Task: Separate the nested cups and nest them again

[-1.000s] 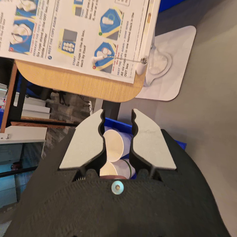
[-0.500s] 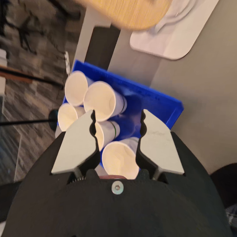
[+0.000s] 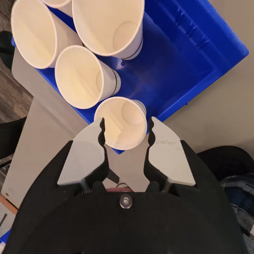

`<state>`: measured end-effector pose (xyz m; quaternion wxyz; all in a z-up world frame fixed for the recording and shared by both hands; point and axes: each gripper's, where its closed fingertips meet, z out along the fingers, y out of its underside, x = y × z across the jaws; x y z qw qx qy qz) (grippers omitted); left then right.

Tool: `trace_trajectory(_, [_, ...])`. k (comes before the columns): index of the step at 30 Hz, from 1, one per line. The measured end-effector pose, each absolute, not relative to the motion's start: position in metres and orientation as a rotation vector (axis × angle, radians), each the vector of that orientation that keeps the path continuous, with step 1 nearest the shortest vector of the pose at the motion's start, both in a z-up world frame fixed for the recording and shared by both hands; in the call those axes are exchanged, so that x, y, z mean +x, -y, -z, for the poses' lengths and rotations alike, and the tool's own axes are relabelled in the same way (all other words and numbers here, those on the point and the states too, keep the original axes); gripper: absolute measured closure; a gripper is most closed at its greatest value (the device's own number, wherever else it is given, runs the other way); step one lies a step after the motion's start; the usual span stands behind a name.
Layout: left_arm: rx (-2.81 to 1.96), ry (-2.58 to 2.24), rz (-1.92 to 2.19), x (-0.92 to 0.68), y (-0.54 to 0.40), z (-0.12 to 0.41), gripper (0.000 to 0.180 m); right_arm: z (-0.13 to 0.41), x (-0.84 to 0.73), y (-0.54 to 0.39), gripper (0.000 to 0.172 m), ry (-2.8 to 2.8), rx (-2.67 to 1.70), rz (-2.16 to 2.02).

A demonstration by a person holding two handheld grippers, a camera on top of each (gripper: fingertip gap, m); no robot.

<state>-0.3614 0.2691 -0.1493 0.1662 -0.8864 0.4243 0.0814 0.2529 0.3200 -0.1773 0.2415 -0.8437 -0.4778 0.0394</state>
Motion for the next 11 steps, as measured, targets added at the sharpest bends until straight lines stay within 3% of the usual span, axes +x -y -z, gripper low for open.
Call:
trace_trajectory(1, [-2.538,-1.206,-0.226,-0.362,-0.267,0.151,0.120,0.176,0.252,-0.321,0.159,1.298,-2.299,-0.110])
trace_trajectory(6, [-2.622,-1.214,-0.210,-0.365,-0.266,0.167,0.123,0.167,0.250,-0.322,0.147,1.280,-2.265,-0.099])
trace_trajectory(11, [-2.648,-1.265,-0.142,-0.358,-0.265,0.176,0.148,0.156,0.249,-0.323,0.147,1.249,-2.236,-0.105])
